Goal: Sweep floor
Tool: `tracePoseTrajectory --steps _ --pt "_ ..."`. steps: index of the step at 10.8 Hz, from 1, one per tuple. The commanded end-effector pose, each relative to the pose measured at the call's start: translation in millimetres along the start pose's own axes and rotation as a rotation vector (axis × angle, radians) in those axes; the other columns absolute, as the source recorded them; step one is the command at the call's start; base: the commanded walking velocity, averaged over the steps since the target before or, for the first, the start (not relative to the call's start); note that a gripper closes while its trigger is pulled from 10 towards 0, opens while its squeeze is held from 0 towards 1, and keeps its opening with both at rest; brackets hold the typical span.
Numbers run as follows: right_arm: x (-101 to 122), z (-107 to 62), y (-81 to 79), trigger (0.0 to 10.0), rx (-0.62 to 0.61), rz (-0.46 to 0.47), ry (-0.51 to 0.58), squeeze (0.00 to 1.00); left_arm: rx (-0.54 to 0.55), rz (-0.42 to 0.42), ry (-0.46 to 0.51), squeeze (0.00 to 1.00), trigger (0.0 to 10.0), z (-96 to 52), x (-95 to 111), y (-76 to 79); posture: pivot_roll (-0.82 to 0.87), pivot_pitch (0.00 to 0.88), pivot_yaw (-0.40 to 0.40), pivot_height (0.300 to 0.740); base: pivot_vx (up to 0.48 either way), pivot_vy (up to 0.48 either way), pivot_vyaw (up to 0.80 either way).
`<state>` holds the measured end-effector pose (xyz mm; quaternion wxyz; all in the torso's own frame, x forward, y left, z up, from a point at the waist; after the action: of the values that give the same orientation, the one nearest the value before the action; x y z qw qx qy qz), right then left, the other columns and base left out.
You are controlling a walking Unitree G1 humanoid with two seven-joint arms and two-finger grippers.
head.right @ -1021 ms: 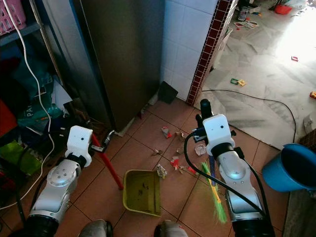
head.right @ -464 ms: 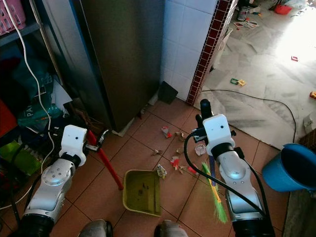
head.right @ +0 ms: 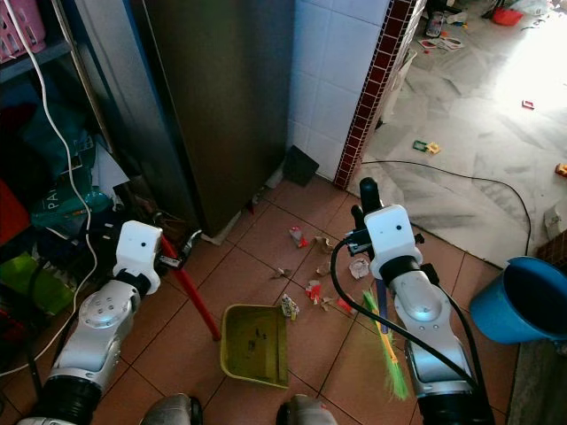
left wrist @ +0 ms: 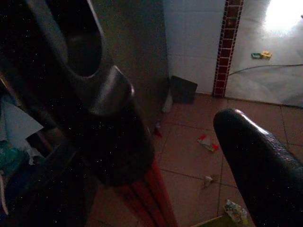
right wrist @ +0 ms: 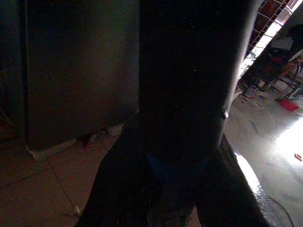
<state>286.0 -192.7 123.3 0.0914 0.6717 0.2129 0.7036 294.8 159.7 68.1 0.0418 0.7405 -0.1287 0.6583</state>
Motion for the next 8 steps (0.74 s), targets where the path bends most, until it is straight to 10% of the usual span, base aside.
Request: tracePoseTrajectory --steps 1,8 --pt "10.0 0.9 10.3 10.0 -0.02 -0.038 0.045 0.0 -0.021 0.006 -0.001 0.0 0.0 0.3 -1.0 3.8 -0.1 0.057 -0.061 0.74 0.0 0.0 0.0" --pt "9.7 1.7 7.9 10.0 -0.021 -0.034 0.046 0.0 -0.036 0.012 0.006 0.0 0.0 1.1 0.0 2.5 -0.09 0.059 -0.055 0.74 0.0 0.0 0.0"
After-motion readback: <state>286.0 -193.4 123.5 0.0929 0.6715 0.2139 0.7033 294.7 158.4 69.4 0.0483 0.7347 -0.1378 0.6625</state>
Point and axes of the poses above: a point about 5 cm out from each wrist's last joint towards the gripper, its own z axis pointing out of the wrist towards the gripper, its own x axis along the axis of the wrist's last joint, y = z × x, the point moved 1 cm from there along z, pointing out of the wrist towards the gripper, and after that the axes turned 4 degrees about -z, right-handed, at the moved point
